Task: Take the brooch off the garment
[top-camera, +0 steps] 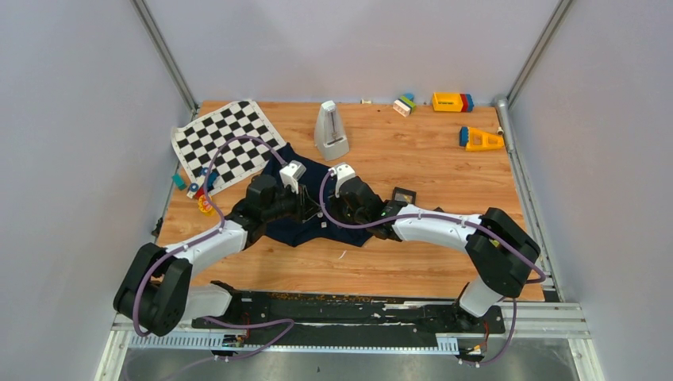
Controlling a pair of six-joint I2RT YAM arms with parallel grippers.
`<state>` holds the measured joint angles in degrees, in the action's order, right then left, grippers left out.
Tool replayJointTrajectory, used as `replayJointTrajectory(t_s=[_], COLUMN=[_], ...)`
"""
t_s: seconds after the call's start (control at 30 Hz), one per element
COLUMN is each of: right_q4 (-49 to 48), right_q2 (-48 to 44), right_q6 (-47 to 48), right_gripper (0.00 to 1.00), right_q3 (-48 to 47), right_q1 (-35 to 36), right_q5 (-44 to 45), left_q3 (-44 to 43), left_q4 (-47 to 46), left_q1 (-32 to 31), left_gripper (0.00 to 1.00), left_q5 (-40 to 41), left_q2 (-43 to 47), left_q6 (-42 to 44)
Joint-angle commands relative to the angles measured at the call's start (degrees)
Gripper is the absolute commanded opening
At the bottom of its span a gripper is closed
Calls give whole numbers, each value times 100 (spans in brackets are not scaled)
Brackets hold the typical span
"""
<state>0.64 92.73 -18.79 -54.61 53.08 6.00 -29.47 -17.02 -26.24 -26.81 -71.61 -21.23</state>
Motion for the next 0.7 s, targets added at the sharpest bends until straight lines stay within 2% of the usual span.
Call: replayJointTrajectory(t_s=[0.0,0.03,0.1,0.3,0.5,0.6,0.67], right_q4=[-91,-91,-85,-135,-119,-91,-92], right_q2=[10,-6,-27,37,254,347,373], right_q6=[-22,-27,-50,-90,-132,-196,-242], right_gripper=[0,0,0,0,0,0,4], right_q3=[-216,-212,-197,-203,-317,-376,-384], right_q1=[36,38,37,48,51,38,27], right_q5=[118,165,218,-368,-784,-882,-1124], left_q3=[-229,-237,-265,-175,159,450,617], left_q4=[24,32,78,-12,-280,-644,-930], left_q1=[-30,-30,-30,-30,-17,-13,-6], left_gripper=[13,6,0,0,0,0,0], left_q5=[99,126,180,422,1247,1521,1532], left_q2=[-78,-98,-125,-33,395,626,763], left_q6=[121,107,107,14,-336,-406,-470])
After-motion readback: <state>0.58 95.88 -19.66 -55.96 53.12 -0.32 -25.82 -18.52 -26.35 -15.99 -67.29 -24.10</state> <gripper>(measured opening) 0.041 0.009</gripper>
